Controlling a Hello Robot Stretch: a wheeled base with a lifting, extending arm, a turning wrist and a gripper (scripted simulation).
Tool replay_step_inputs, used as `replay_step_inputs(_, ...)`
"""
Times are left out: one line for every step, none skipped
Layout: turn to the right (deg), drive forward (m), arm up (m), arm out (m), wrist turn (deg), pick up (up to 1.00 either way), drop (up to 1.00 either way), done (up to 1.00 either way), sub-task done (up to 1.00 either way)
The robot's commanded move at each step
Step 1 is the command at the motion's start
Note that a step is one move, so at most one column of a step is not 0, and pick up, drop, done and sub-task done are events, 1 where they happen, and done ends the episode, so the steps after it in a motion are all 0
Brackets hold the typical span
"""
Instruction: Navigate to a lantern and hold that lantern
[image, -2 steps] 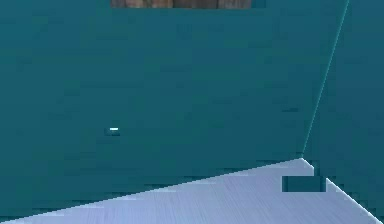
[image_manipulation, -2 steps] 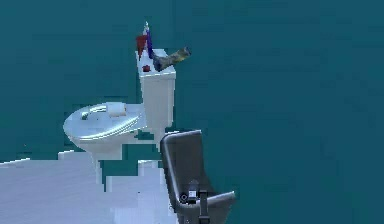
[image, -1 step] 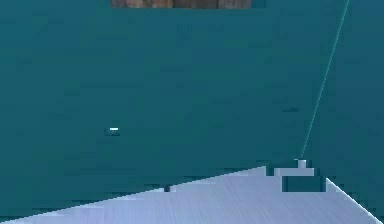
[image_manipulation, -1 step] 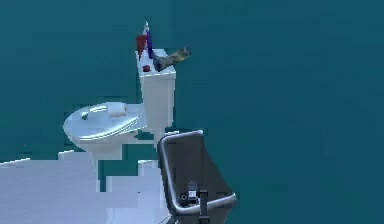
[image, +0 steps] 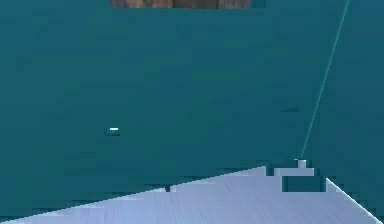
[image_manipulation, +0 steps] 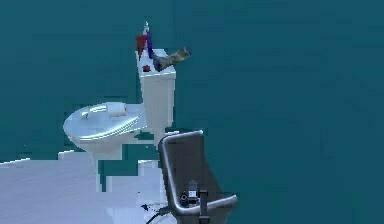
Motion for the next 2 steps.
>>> replay_step_inputs(0.0, 0.0, 0.0, 0.0, 45.0, 0.0, 0.0, 0.0, 0.0)
replay_step_inputs(0.0, 0.0, 0.0, 0.0, 45.0, 0.0, 0.0, 0.0, 0.0)
